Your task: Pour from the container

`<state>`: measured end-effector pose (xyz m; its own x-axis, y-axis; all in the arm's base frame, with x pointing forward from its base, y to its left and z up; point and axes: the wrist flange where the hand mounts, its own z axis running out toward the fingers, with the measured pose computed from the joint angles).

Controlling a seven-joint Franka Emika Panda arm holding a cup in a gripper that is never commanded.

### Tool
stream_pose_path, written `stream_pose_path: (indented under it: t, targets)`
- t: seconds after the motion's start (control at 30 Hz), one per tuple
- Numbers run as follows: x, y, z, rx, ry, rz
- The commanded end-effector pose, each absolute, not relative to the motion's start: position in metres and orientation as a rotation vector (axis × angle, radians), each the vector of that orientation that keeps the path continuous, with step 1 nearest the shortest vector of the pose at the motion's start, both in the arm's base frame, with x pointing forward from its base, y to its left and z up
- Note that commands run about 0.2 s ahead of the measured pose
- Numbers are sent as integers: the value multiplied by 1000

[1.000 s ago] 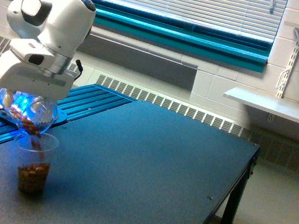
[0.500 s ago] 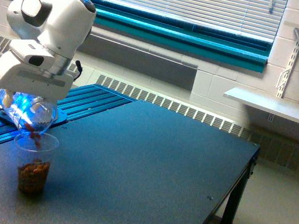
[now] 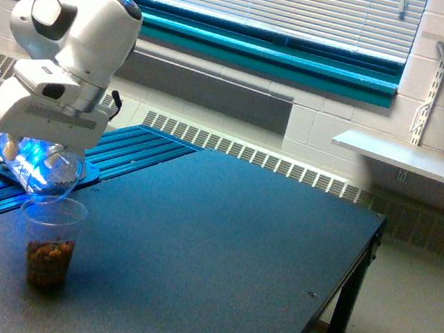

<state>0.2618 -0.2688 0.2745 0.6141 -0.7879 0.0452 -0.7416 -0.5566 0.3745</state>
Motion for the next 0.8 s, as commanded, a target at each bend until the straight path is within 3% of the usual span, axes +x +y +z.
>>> stream_pose_path:
  t: [0.03, 0.8]
  targets:
    - [262, -269, 277, 2492, -1213, -177]
    - [250, -280, 304, 2436, -1256, -62]
